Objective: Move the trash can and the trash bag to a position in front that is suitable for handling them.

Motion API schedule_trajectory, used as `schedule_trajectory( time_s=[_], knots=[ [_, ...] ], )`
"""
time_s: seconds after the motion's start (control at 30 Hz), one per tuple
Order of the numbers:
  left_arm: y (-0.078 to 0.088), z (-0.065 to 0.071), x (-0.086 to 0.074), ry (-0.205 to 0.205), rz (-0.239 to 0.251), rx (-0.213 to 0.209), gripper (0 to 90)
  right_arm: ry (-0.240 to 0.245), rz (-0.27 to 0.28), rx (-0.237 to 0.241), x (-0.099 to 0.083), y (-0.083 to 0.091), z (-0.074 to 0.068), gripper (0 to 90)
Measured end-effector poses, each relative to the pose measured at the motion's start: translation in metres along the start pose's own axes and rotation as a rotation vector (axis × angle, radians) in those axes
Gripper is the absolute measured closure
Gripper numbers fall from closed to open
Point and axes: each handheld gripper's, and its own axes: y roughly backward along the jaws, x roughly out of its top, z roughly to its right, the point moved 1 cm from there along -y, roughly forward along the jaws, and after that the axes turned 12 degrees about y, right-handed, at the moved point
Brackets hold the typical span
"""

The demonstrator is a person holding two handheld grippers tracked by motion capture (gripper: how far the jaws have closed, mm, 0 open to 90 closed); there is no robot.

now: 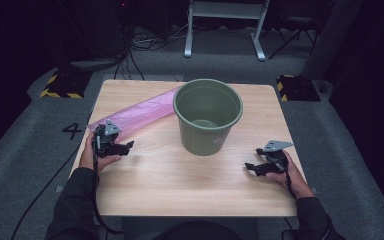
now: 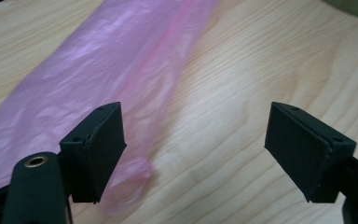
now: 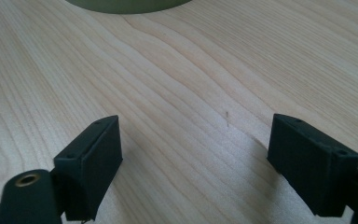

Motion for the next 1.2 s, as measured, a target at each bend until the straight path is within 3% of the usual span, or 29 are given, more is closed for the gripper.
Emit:
schedule_trajectory(
  time_s=[0.1, 0.27, 0.5, 0.53, 0.77, 0.87, 1.2],
  knots=[
    [-0.002, -0.007, -0.001, 0.017, 0.010, 0.011, 19.5, 0.000, 0.000, 0.000, 0.000, 0.000, 0.000, 17.3],
    [-0.011, -0.017, -0.006, 0.042, -0.022, 0.033, 20.5, 0.000, 0.000, 0.000, 0.000, 0.000, 0.000, 17.3],
    [-0.014, -0.035, -0.012, 0.107, -0.024, 0.020, 50.2, 0.000, 0.000, 0.000, 0.000, 0.000, 0.000, 17.3],
    [-0.014, -0.039, -0.014, 0.124, -0.012, -0.005, 52.9, 0.000, 0.000, 0.000, 0.000, 0.000, 0.000, 17.3],
    [-0.018, -0.036, -0.018, 0.067, -0.050, -0.016, 75.2, 0.000, 0.000, 0.000, 0.000, 0.000, 0.000, 17.3],
    [-0.020, -0.032, -0.019, 0.059, -0.071, -0.033, 78.6, 0.000, 0.000, 0.000, 0.000, 0.000, 0.000, 17.3],
    [-0.019, -0.025, -0.021, 0.039, -0.072, -0.074, 88.6, 0.000, 0.000, 0.000, 0.000, 0.000, 0.000, 17.3]
  ],
)
